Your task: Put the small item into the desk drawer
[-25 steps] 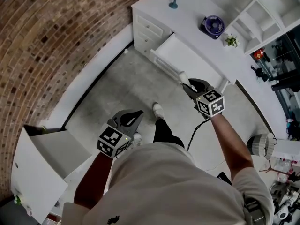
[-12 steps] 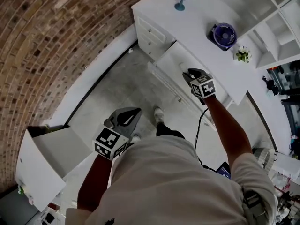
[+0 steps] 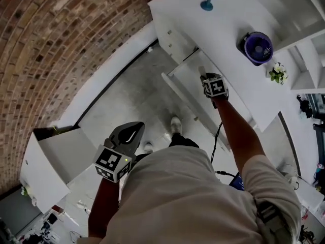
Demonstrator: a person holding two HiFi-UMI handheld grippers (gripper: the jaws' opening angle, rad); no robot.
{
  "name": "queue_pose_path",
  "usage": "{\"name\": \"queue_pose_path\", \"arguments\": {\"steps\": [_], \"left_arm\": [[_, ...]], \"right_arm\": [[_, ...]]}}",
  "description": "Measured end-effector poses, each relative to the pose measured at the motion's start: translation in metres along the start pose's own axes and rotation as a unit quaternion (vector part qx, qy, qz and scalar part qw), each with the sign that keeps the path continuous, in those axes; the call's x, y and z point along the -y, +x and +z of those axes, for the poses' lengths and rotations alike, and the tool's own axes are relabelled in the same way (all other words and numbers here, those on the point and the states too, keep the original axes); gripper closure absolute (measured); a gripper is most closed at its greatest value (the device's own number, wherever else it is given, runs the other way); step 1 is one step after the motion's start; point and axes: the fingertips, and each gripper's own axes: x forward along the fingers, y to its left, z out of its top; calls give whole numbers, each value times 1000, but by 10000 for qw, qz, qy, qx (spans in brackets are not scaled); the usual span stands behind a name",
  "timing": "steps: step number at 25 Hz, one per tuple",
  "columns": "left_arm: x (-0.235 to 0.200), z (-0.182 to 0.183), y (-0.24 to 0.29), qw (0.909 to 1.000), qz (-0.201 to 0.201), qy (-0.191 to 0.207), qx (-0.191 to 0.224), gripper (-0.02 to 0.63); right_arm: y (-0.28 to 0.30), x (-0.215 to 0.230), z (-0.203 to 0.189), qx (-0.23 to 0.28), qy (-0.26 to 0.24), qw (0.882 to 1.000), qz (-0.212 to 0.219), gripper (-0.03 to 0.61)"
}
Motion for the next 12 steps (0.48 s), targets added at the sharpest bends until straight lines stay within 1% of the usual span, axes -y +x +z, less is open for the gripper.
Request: {"name": "queue_pose_path", "arguments": {"steps": [4, 7, 12], "left_arm": [[-7, 4, 3, 9996, 245, -160, -54, 607], [-11, 4, 7, 9991, 350, -215, -117, 607], [-18, 0, 9, 9984, 451, -271, -226, 607]], "right_arm": [[29, 11, -16, -305, 77, 9994, -114, 449], [43, 18, -21, -341, 235, 9990, -145, 448], [56, 23, -26, -419, 283, 9985, -215, 445]]}}
